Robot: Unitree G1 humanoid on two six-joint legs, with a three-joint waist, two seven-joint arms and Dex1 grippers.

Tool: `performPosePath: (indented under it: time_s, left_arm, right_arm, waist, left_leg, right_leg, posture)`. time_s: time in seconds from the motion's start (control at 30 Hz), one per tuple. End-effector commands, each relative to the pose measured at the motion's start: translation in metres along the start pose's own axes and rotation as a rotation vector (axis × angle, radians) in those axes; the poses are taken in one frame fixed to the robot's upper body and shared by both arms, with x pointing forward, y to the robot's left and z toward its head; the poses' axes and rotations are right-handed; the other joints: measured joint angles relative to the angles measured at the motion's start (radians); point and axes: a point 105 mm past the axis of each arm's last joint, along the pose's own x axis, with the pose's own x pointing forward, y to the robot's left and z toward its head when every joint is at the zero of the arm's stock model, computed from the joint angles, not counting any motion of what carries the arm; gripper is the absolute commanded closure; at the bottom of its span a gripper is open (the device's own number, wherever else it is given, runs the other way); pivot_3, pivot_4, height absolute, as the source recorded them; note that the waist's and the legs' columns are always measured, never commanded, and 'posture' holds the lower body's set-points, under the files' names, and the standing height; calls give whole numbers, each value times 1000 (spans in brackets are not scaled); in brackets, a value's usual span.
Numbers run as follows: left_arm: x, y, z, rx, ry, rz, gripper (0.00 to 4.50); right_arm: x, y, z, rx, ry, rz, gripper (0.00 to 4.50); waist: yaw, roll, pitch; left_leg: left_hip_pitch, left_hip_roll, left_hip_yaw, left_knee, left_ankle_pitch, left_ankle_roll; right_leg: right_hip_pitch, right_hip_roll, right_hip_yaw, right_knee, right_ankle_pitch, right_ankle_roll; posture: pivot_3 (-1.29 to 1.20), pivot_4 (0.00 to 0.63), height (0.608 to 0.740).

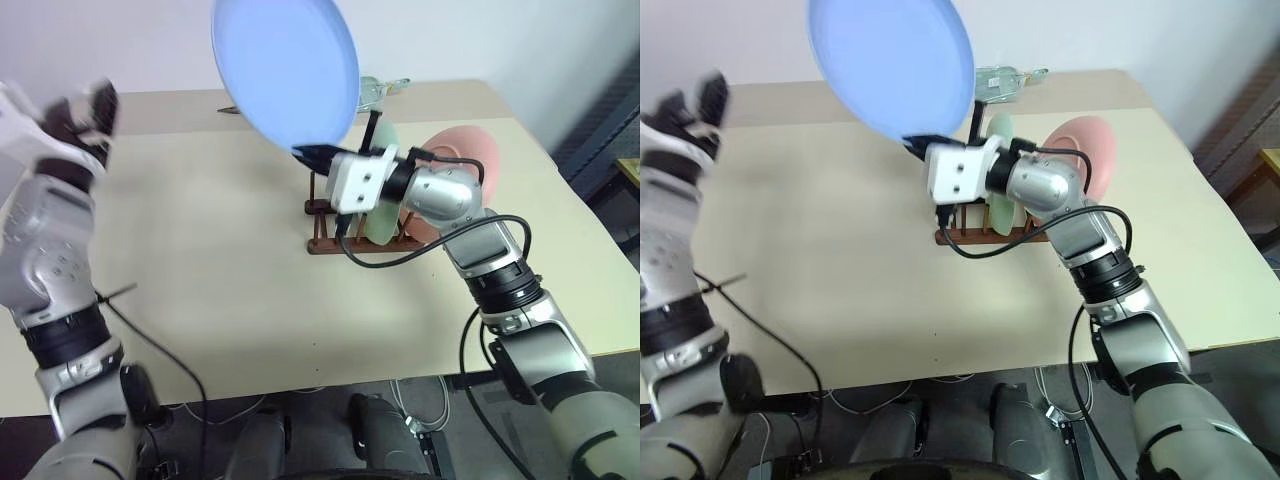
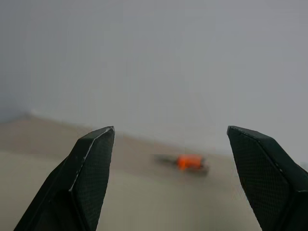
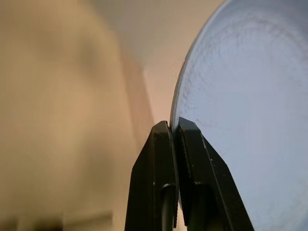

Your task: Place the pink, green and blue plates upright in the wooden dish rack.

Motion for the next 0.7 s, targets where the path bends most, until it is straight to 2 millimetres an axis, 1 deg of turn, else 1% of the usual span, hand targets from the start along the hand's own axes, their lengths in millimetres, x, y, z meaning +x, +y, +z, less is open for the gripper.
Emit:
performPosePath:
  time_s: [0.03,0.07,0.1,0.13,0.17,0.2,0.27,0.33,0.4,0.53,0.7]
  left_arm:
    - [-13,-32,-27,70,59,-178,671]
    - [-17,-38,-36,83,86,-208,671]
    - [-24,-49,-49,102,124,-274,671]
    - [-29,-56,-57,113,144,-318,671]
    - [-37,-66,-65,95,167,-382,671]
    - [-45,-77,-75,84,203,-447,671]
    - [-58,-91,-87,96,260,-552,671]
    - [-66,-102,-91,95,283,-625,671]
    - [-69,-107,-92,85,295,-656,671]
    - [-66,-109,-93,86,291,-653,671]
    - [-62,-112,-89,82,267,-650,671]
  right_arm:
    - [-13,-14,53,402,-227,3,4500]
    - [-15,-13,59,481,-246,21,4500]
    - [-17,-12,63,586,-279,16,4500]
    - [-19,-12,66,651,-297,11,4500]
    - [-21,-14,61,739,-289,-30,4500]
    - [-23,-11,51,812,-257,-58,4500]
    - [-29,-2,37,889,-193,-84,4500]
    - [-32,-1,25,979,-151,-133,4500]
    - [-35,2,15,1026,-117,-160,4500]
    - [-36,2,3,1053,-73,-206,4500]
    - [-38,1,-13,1107,-26,-260,4500]
  waist:
    - [8,-1,0]
    - [9,-1,0]
    - [8,-1,0]
    - [7,-1,0]
    - [6,0,0]
    - [4,0,0]
    - [3,1,0]
    - [2,2,0]
    - [2,3,1]
    - [2,3,1]
    - [2,3,1]
  left_leg:
    - [-1,0,-1,1,0,0]
    - [-1,0,-2,2,0,1]
    - [-1,0,-2,2,-1,1]
    - [-1,0,-2,2,-1,1]
    - [0,0,-2,1,-1,2]
    - [0,0,-1,1,-1,2]
    - [1,1,-1,0,-1,2]
    - [0,1,0,0,-1,2]
    - [-1,1,1,0,-1,2]
    - [-1,1,1,0,-1,2]
    - [-1,1,2,0,-1,2]
  right_leg:
    - [0,0,-1,0,0,0]
    - [0,0,-1,0,-1,-3]
    - [1,0,-1,0,-2,-4]
    - [0,0,-1,0,-2,-4]
    - [1,0,-1,0,-2,-5]
    - [0,0,-1,0,-2,-5]
    - [0,0,-1,0,-3,-8]
    - [-1,0,-1,1,-3,-8]
    - [-3,0,-1,1,-3,-8]
    - [-3,0,-1,1,-3,-8]
    - [-3,0,-1,1,-3,-7]
  posture:
    - [0,150,740]
    - [0,150,740]
    - [0,150,740]
    - [0,150,740]
    - [0,150,740]
    - [0,150,740]
    - [0,150,740]
    - [0,150,740]
    - [0,150,740]
    - [0,150,740]
    - [0,150,740]
